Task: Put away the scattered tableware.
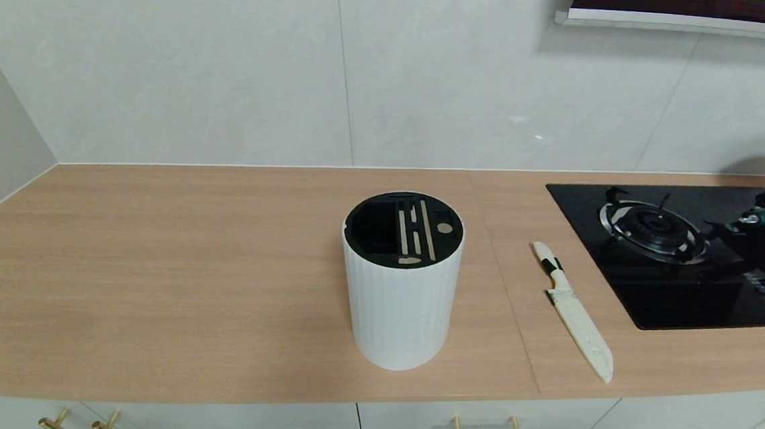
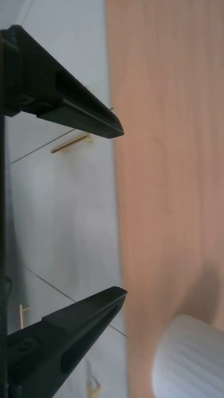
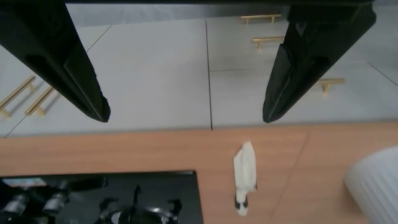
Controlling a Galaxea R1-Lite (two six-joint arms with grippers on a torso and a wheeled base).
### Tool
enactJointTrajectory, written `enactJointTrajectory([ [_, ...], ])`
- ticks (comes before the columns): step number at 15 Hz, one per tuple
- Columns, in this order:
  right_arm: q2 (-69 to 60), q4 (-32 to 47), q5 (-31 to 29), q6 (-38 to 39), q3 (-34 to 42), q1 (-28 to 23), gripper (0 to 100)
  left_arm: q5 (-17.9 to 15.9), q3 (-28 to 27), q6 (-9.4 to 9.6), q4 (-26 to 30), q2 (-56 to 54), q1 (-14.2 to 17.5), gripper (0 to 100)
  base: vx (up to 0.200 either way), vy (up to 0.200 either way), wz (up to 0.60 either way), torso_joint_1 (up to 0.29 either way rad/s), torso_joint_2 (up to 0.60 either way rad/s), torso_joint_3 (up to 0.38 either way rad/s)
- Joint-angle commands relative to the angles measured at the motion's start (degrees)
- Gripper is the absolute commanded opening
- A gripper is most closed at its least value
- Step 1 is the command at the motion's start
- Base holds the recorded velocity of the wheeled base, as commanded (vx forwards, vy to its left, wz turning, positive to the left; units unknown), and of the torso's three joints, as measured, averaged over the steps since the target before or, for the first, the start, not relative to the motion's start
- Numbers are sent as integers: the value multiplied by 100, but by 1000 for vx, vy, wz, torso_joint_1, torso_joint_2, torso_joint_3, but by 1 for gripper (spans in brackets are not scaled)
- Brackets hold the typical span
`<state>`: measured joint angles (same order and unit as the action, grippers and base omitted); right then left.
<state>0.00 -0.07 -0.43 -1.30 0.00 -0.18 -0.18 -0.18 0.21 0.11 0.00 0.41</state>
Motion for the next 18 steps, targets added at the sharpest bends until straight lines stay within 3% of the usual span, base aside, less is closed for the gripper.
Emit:
enactJointTrajectory([
  [1, 9, -1, -1, -1, 0, 1, 100, 1, 1, -3, -2, 9, 2, 100, 0, 0, 0, 290, -603, -305],
  [10, 9, -1, -1, 7, 0, 1, 100, 1, 1, -3, -2, 0, 2, 100, 0, 0, 0, 224, -456, -231],
  [18, 9, -1, 8, -28, 0, 1, 100, 1, 1, -3, -2, 0, 2, 100, 0, 0, 0, 7, -11, -6],
])
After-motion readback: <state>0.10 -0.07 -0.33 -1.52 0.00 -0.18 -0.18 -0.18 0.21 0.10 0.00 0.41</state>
